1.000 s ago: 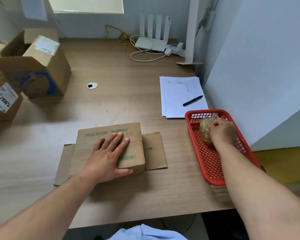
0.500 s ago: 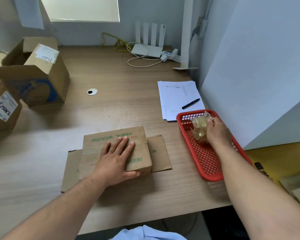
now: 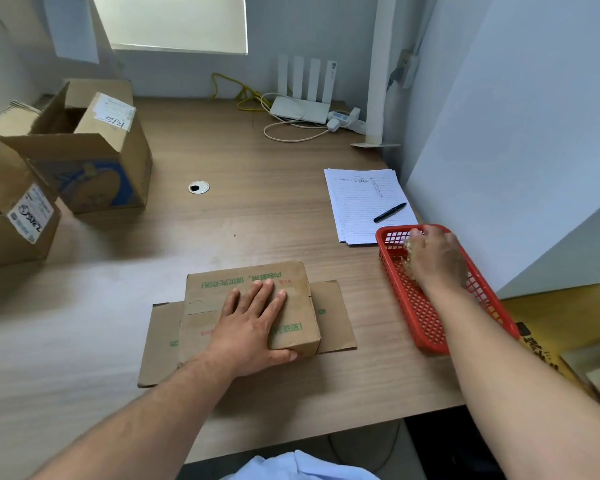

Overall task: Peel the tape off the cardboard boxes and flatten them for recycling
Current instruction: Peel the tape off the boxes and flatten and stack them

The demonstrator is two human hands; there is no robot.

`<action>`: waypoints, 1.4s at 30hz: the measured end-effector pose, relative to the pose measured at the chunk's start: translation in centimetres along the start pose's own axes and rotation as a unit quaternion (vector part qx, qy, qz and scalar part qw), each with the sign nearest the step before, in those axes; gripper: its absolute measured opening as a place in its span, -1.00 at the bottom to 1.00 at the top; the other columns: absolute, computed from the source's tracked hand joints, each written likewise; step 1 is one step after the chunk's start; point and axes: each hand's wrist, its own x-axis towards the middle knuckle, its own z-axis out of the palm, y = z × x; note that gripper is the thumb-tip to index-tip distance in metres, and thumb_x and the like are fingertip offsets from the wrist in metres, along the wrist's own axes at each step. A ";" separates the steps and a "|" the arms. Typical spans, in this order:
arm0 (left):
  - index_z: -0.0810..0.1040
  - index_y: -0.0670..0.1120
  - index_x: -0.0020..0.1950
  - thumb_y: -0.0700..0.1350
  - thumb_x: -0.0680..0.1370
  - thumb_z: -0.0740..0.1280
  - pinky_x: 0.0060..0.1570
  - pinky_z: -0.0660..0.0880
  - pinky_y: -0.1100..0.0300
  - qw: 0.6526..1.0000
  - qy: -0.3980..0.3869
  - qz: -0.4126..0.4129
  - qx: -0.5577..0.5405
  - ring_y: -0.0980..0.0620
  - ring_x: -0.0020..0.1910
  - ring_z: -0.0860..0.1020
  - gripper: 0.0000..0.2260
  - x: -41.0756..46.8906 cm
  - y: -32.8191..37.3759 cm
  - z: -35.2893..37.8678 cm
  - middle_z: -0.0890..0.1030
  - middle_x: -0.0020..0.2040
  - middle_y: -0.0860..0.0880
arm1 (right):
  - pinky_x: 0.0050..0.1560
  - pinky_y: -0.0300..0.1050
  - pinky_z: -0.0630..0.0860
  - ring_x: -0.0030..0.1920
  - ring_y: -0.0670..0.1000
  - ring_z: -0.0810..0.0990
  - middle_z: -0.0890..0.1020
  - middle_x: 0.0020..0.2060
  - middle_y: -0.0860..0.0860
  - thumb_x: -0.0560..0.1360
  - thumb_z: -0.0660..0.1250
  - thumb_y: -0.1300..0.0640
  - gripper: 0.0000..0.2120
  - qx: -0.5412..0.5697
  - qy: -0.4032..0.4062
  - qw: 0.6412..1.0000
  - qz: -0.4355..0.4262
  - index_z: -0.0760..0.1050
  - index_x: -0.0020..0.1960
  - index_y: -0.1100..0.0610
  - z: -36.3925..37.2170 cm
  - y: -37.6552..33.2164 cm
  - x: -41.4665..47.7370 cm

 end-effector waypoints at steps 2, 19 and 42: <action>-0.36 0.11 0.53 0.65 0.19 -0.14 0.48 -0.34 -0.01 0.999 -0.005 0.006 -0.041 0.09 0.51 -0.36 0.07 -0.4 -0.3 -0.4 -0.35 0.52 0.09 | 0.27 0.05 0.33 0.28 0.19 0.42 0.46 0.29 0.21 0.62 0.08 -0.07 -0.57 0.070 -0.049 0.995 -0.044 0.42 0.36 0.14 1.7 -2.2 -2.0; -0.32 0.01 0.55 0.17 0.46 0.40 0.51 -0.02 0.16 0.876 0.117 -0.197 -0.424 0.11 0.55 -0.08 0.00 -9.5 -6.7 3.0 -0.14 0.59 0.07 | 0.45 -0.20 0.06 0.51 -0.01 0.09 0.11 0.53 0.03 0.43 0.46 -0.01 -0.03 0.237 -0.314 0.917 -0.071 -0.14 0.57 0.10 10.4 -7.3 -16.8; -0.11 0.21 0.51 0.03 0.40 0.51 0.38 0.38 -0.03 0.810 0.099 -0.217 -0.535 0.08 0.37 0.34 -0.07 -10.9 -7.9 2.9 0.31 0.40 0.09 | -0.21 -0.03 0.32 -0.35 0.11 0.36 0.44 -0.39 0.08 0.06 0.25 -0.64 -0.11 0.401 -0.302 0.864 0.048 0.39 -0.20 0.22 12.8 -10.9 -10.0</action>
